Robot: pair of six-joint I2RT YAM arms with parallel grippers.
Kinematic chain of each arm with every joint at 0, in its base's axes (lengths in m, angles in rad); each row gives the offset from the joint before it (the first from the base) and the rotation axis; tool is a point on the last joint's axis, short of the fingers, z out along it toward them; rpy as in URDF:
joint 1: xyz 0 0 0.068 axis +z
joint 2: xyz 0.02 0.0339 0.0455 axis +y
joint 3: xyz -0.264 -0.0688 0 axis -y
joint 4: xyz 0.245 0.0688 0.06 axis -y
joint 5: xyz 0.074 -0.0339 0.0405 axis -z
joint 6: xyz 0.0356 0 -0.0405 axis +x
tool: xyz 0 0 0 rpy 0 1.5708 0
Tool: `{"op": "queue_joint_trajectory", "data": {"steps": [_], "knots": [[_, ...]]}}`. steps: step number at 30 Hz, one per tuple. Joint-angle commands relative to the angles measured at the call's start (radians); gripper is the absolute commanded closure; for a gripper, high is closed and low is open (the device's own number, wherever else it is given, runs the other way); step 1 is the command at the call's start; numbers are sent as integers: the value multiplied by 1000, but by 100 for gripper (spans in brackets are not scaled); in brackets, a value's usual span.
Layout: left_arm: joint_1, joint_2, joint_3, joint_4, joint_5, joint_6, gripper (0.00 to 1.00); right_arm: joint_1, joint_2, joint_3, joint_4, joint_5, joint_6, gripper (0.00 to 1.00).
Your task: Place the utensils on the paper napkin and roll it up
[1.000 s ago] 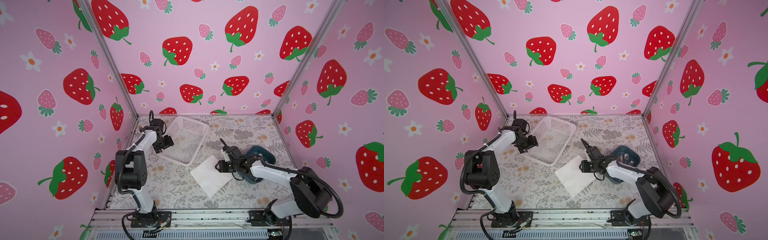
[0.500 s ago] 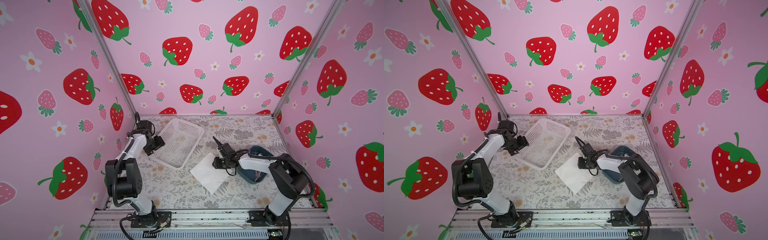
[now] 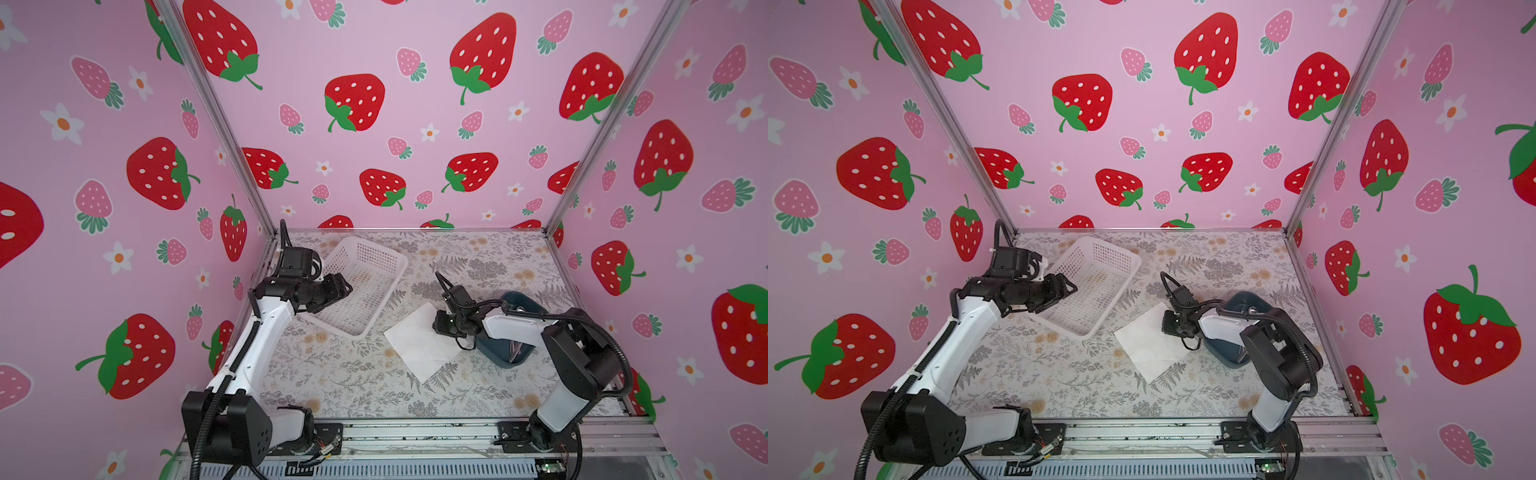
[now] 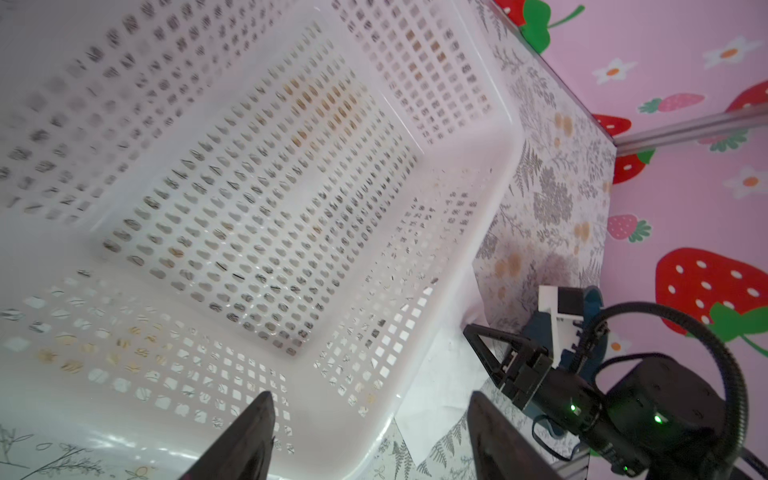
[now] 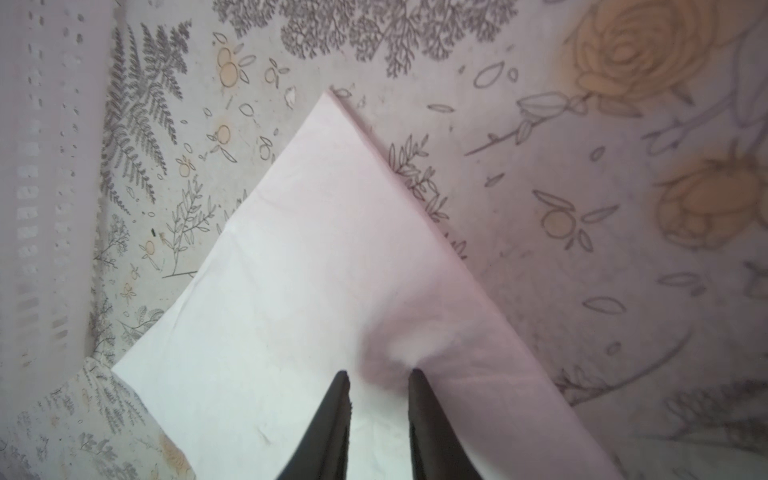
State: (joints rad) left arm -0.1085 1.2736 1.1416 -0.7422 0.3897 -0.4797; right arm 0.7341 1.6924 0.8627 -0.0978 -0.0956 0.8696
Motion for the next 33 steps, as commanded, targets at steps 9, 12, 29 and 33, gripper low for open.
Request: {"op": "queue_joint_trajectory", "data": {"steps": [9,12,29,33], "knots": [[-263,-24,-30,62,28,-61,25,-40,-351,45,-301,246,2,49],[-339,-12,-48,103,14,-80,24,-185,-523,-70,-311,241,-4,49],[-461,80,5,86,7,-46,22,-646,-194,54,-177,-139,-312,23],[-459,60,-16,82,-12,-45,21,-635,-48,163,-172,-243,-393,28]]}}
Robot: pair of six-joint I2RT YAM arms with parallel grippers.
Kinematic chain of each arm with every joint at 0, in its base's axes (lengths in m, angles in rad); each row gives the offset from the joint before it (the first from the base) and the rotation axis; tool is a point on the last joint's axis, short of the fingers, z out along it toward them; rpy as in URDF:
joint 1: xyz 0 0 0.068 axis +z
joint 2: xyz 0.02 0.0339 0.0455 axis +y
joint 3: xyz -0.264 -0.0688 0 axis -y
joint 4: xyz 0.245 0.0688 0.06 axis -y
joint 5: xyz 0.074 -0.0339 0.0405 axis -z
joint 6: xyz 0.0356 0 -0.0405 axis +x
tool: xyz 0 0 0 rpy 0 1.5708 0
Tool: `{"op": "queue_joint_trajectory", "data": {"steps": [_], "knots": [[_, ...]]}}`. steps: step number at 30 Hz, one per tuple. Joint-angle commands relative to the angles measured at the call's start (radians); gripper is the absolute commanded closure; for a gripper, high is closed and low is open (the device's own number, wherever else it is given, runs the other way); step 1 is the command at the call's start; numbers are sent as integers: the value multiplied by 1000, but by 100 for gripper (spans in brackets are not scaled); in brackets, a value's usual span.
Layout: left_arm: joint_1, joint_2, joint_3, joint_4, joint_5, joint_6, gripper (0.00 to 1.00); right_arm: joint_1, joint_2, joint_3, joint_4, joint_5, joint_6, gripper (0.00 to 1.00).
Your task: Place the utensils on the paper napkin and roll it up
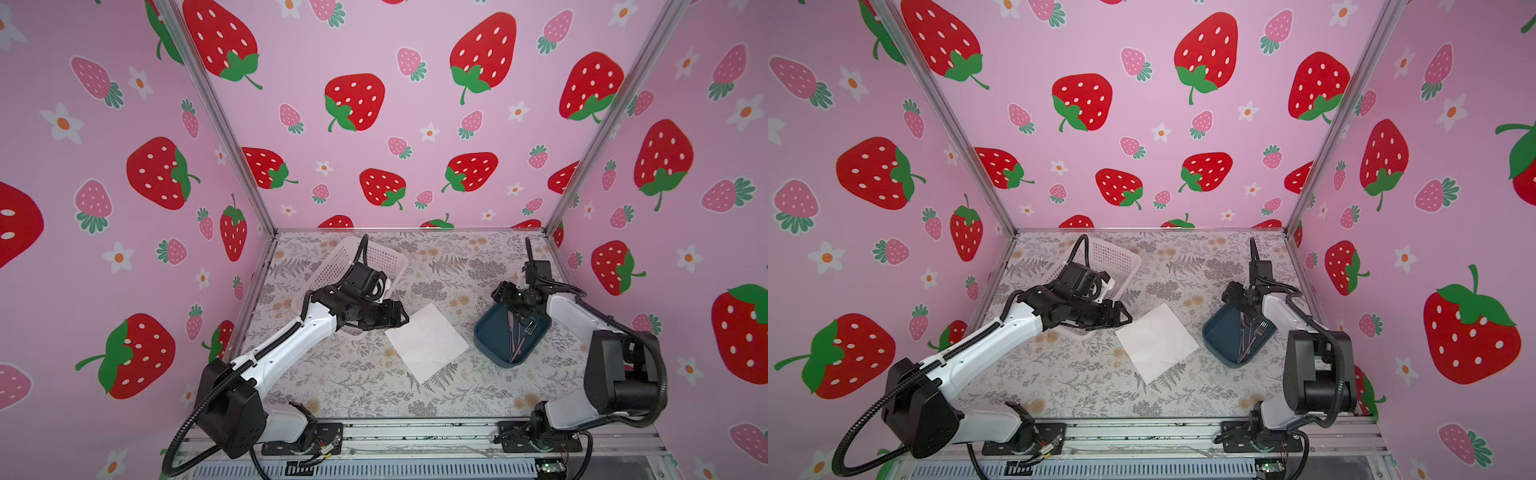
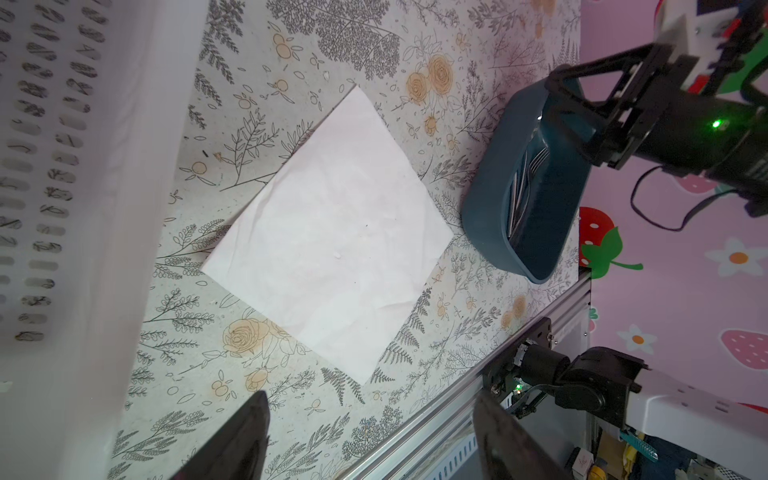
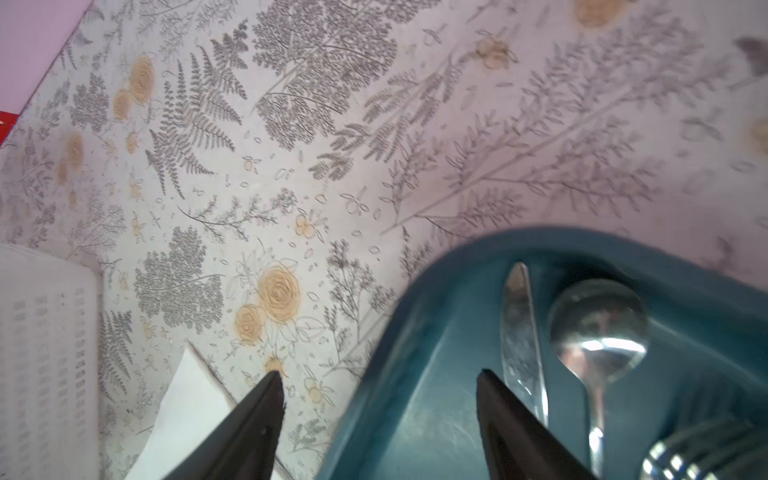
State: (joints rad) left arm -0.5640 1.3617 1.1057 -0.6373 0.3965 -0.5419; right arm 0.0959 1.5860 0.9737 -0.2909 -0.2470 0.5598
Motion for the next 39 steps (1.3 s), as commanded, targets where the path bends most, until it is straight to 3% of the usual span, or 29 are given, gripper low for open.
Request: {"op": "queue_joint_trajectory", "data": {"steps": [1,8,12,15,19,26,36,39], "knots": [[-4,-32,16,-21,-26,18,21,12,92,84,16,-113,-109,29],[-5,-19,32,-34,-42,41,21,128,216,252,-67,-93,-186,30],[-5,-8,47,-33,-37,49,21,152,153,250,-140,50,-196,29],[-5,-6,50,-30,-34,53,21,149,66,218,-218,231,-184,30],[-5,2,56,-29,-14,64,21,110,-51,131,-278,380,-164,38],[-26,35,75,-25,50,79,21,61,-48,67,-316,358,-230,60],[-50,23,63,-26,29,71,20,59,99,118,-345,305,-308,78],[-50,19,63,-29,25,70,20,59,132,128,-349,311,-314,79]]}}
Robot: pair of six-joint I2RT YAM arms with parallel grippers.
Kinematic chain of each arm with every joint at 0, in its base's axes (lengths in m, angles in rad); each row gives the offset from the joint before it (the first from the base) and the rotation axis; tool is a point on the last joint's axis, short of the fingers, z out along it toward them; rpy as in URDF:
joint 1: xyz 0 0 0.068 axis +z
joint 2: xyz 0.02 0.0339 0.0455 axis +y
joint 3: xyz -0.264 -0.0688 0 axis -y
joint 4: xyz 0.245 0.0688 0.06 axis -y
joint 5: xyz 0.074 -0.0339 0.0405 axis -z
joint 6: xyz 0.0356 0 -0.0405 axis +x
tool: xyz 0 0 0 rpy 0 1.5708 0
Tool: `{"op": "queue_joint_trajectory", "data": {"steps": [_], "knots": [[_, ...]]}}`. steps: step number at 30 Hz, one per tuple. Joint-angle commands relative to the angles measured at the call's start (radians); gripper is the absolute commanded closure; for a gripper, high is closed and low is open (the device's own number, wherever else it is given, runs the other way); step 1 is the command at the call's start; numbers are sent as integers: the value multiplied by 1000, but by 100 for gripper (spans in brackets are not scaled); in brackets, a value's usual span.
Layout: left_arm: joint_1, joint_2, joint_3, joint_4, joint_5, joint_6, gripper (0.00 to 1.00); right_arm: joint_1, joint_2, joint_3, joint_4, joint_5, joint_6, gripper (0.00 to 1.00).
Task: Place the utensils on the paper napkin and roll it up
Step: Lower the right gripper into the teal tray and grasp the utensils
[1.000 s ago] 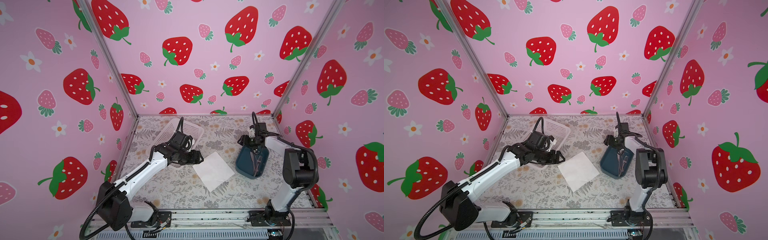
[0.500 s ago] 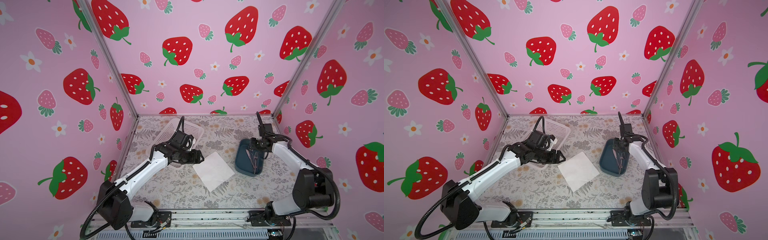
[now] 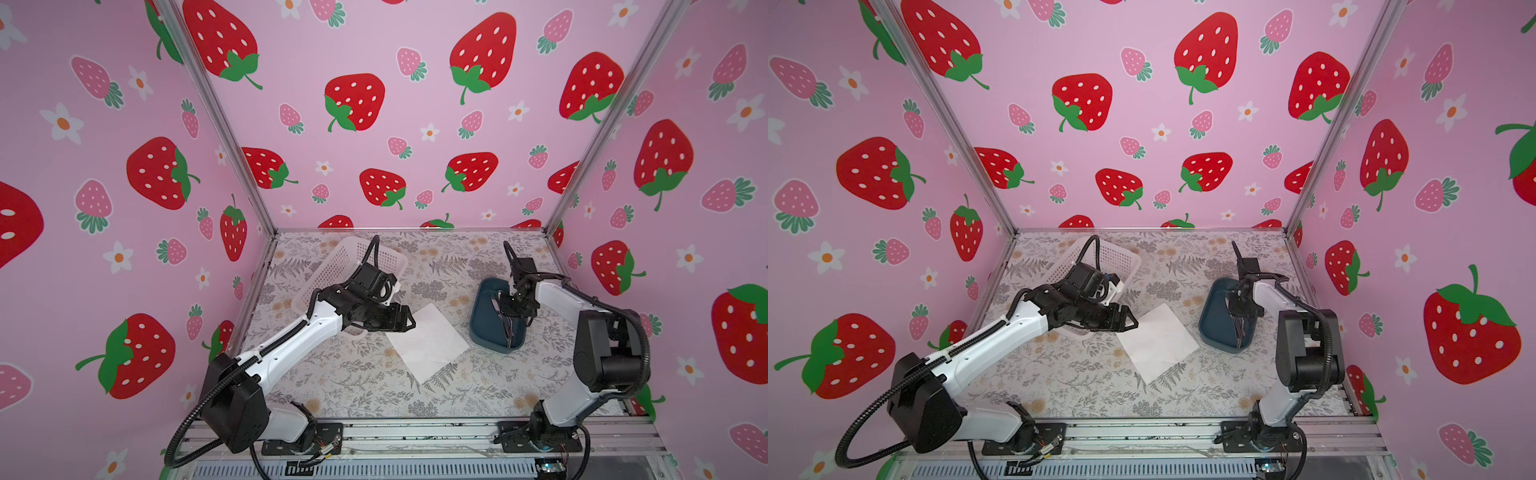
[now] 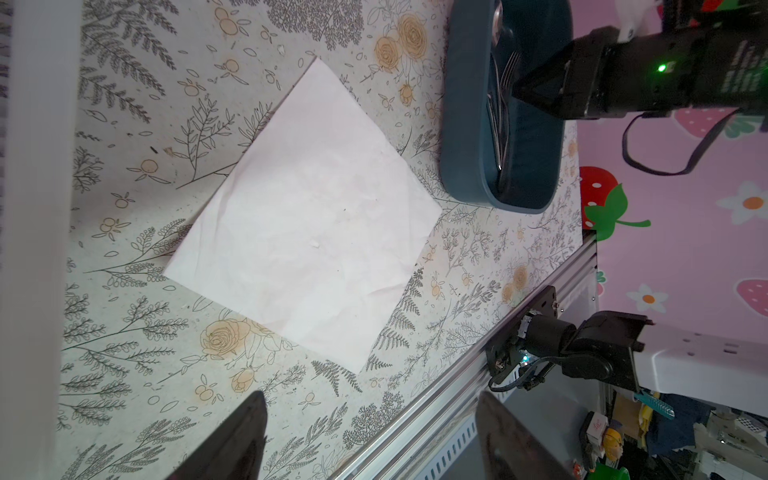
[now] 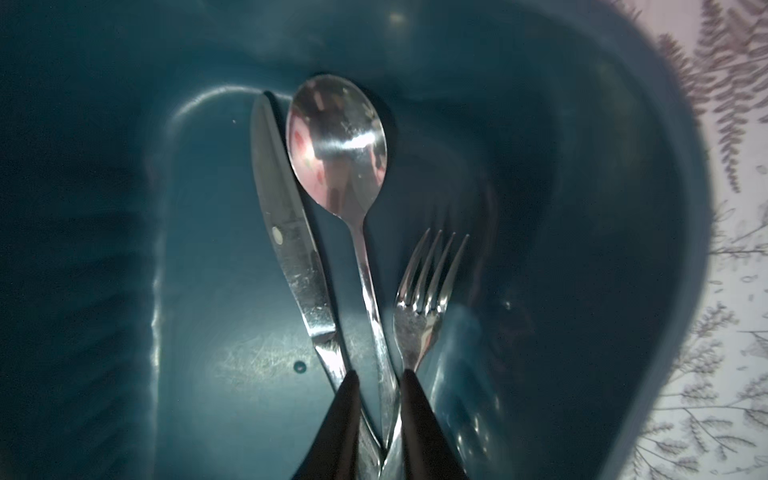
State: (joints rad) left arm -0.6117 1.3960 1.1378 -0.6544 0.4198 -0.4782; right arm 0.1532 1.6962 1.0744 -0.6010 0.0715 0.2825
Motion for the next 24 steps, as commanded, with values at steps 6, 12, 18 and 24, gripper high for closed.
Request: {"op": "queue_joint_trajectory", "data": {"steps": [6,12,18,24], "knots": [[-2,-19,30,-12,0,1,20,1,56,34,-15,-12,-61,79],[-6,-13,29,5,48,1,18,2,107,48,8,19,-78,79],[-55,38,67,-5,62,15,14,2,154,72,20,30,-96,79],[-100,89,108,-10,57,11,14,3,198,63,4,-56,-101,87]]}}
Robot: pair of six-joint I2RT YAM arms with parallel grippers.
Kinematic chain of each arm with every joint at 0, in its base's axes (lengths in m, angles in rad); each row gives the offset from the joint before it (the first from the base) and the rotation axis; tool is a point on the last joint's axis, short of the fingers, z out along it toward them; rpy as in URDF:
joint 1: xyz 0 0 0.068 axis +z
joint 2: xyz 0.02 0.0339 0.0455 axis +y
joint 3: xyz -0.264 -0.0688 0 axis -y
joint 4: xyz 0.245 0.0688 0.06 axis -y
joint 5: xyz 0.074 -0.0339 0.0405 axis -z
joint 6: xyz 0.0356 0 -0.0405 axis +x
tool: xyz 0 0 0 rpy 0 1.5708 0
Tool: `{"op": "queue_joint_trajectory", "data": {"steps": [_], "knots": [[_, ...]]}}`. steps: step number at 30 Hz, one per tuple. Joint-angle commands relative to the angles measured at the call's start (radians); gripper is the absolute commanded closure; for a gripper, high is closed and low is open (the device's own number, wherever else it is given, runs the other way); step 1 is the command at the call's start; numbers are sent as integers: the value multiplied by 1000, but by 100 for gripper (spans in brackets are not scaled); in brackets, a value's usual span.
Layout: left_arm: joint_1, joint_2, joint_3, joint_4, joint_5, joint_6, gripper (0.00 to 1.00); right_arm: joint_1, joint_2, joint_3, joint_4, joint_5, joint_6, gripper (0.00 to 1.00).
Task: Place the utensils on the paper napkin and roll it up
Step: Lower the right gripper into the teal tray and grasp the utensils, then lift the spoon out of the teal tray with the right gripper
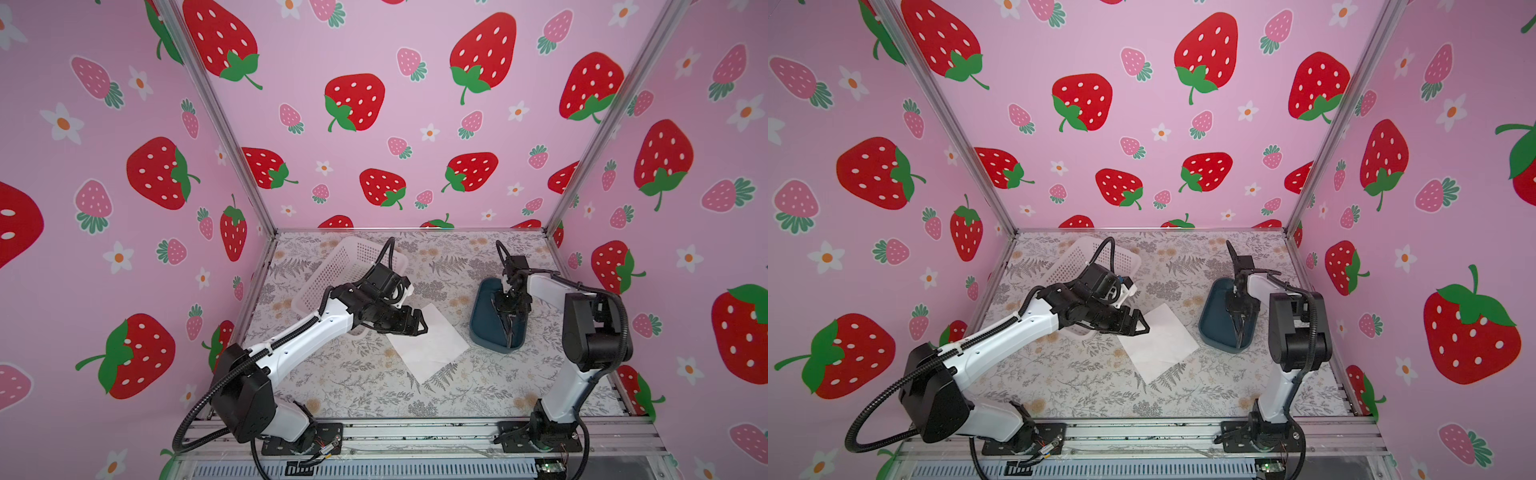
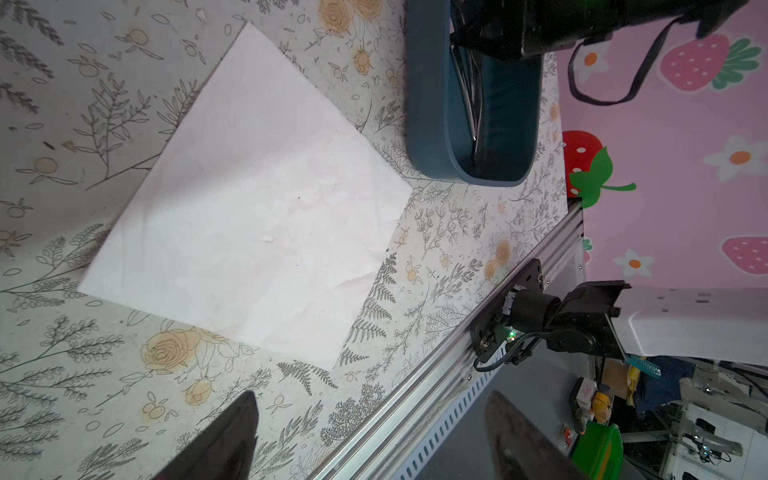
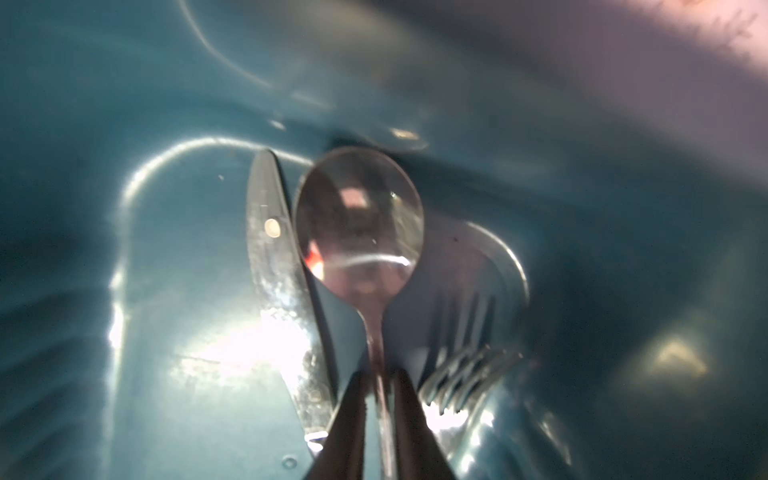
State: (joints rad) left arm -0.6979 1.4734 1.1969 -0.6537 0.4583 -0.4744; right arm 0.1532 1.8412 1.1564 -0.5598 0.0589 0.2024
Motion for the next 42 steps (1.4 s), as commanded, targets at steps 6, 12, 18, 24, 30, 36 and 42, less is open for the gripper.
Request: {"op": "queue_joint_trajectory", "data": {"steps": [6,12,18,24,30,36,42], "knots": [[-28,37,67,-23,14,0,14,9,52,-38,-81,-76,17,91],[-28,38,79,-44,5,9,14,9,108,-4,-123,-73,20,87],[-29,39,83,-49,-1,8,14,14,189,34,-160,-60,2,86],[-30,34,77,-50,-5,5,14,34,200,45,-204,-26,-10,85],[-29,27,73,-51,-11,2,14,41,178,45,-225,-28,-16,86],[-30,16,70,-61,-17,5,14,41,178,32,-229,-41,-8,87],[-30,-5,46,-51,-27,-6,14,31,128,-15,-210,-49,-4,85]]}}
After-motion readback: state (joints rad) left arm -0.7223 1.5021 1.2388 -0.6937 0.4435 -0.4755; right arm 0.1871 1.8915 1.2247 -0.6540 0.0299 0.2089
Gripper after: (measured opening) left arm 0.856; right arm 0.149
